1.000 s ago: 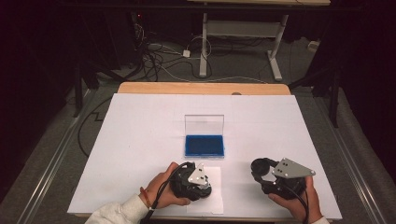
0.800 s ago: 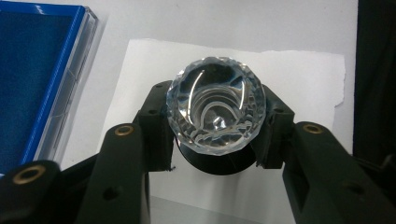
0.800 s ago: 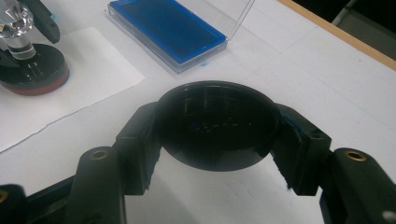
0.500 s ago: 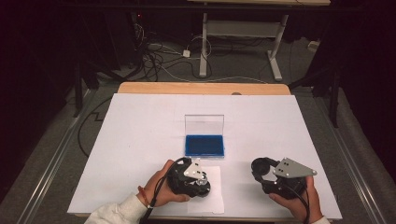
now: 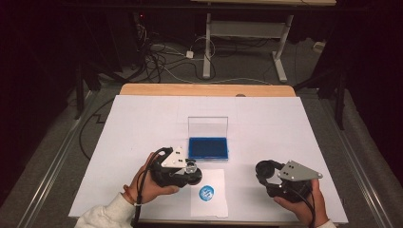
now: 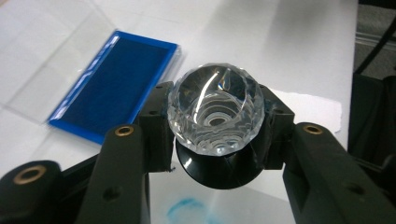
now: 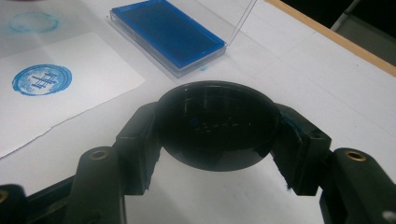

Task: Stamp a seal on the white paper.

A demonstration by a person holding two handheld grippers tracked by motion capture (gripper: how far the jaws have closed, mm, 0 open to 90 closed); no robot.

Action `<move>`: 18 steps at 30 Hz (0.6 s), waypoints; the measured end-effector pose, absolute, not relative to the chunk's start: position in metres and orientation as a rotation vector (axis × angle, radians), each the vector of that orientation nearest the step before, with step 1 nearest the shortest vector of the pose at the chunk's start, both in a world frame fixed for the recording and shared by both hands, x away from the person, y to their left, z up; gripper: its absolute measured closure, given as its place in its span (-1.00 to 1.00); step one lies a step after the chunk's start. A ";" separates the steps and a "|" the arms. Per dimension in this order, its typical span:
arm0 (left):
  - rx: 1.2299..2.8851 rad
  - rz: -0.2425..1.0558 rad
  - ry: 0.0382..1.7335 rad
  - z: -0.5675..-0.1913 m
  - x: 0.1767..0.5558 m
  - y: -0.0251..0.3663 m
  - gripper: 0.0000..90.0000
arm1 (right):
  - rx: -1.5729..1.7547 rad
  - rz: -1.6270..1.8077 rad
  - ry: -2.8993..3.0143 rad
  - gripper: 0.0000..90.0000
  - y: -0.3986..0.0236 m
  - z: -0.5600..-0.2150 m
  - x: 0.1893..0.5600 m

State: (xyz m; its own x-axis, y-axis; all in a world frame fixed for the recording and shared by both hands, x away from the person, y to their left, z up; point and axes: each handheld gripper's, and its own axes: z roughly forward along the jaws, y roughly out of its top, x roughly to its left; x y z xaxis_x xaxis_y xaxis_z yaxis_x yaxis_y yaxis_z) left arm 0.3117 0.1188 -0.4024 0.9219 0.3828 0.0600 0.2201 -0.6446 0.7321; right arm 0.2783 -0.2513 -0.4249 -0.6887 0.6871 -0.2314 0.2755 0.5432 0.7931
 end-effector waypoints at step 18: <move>2.268 0.322 0.521 -0.401 0.319 0.145 0.21 | 0.785 1.022 2.259 -0.14 -0.252 -0.426 0.282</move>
State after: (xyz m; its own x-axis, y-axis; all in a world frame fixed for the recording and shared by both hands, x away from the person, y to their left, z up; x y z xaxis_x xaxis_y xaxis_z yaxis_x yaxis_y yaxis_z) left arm 0.3191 0.1446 -0.4012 0.8843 0.4619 0.0675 0.2666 -0.6184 0.7392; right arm 0.2816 -0.2521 -0.4261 -0.6879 0.6893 -0.2271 0.2843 0.5439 0.7896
